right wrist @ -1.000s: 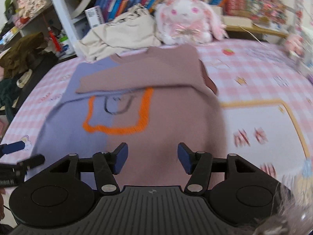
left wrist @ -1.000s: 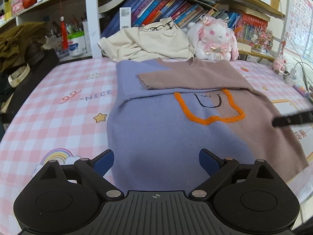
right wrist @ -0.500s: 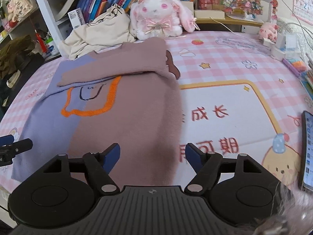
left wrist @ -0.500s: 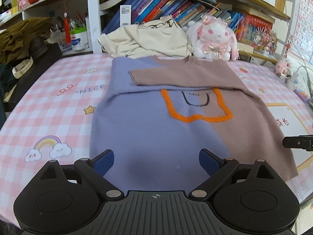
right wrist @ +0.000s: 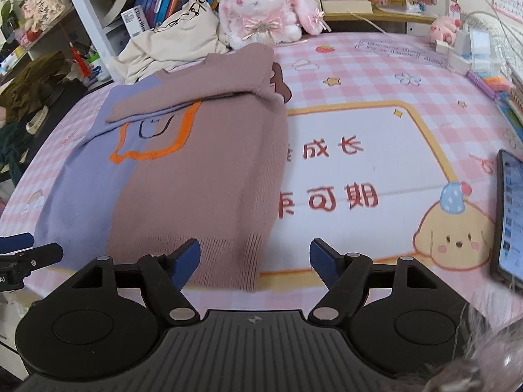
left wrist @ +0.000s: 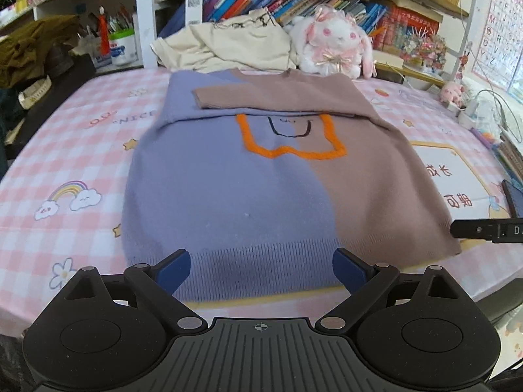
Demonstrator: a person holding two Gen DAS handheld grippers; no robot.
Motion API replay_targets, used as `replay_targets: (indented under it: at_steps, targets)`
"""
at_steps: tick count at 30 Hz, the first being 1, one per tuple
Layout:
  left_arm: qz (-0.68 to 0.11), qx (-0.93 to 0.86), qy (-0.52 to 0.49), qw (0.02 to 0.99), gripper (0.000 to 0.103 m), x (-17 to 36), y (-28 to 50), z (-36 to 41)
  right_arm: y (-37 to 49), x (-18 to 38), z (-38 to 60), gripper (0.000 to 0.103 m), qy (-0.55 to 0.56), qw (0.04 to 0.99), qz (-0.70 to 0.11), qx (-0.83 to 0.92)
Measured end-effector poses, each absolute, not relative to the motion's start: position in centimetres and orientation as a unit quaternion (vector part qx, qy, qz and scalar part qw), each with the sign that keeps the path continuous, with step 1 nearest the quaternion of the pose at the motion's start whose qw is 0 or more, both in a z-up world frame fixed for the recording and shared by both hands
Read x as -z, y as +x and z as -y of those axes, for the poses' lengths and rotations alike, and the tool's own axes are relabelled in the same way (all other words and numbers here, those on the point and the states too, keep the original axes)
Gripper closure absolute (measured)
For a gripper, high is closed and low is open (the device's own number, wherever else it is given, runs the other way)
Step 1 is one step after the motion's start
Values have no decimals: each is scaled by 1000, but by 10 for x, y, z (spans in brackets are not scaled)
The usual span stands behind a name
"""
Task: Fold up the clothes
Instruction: 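Open the right gripper and move it to the sweater hem, then grasp the sweater hem with the right gripper while the left gripper grasps the hem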
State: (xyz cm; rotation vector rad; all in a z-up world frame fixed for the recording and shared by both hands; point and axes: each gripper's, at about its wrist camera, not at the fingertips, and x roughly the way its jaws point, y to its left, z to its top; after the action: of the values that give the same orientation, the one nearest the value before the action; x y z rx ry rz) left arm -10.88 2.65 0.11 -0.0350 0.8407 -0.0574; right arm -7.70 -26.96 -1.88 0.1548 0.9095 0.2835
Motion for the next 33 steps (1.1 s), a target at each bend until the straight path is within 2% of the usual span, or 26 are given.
replay_targets:
  at_steps: [12,16,18,23,24,25,26,29,31,33]
  targets:
    - [-421,-22,-64,905,7,1,-118,-55,-83,27,280,33,115,875,-452,-129]
    - [-414,-41,-87,905,10,2,-115,-72,-77,30,277,42,122,871,-460,-126]
    - [-412,-56,-90,905,14,3,-112,-79,-74,30,276,48,121,872,-458,-121]
    - [-416,-89,-106,899,35,7,-103,-99,-64,30,271,63,106,877,-457,-104]
    - [-419,-93,-115,896,44,9,-102,-104,-62,30,269,66,100,878,-457,-104]
    - [-423,-95,-124,892,49,11,-100,-108,-61,30,267,68,95,878,-457,-105]
    - [-430,-96,-137,887,61,14,-98,-113,-60,31,265,71,89,879,-456,-105]
    - [-435,-95,-157,881,71,20,-95,-120,-55,31,260,77,72,881,-456,-107]
    - [-438,-95,-152,881,90,21,-92,-120,-54,31,255,91,53,882,-455,-111]
    - [-436,-94,-153,882,100,21,-91,-120,-53,29,251,94,44,884,-452,-113]
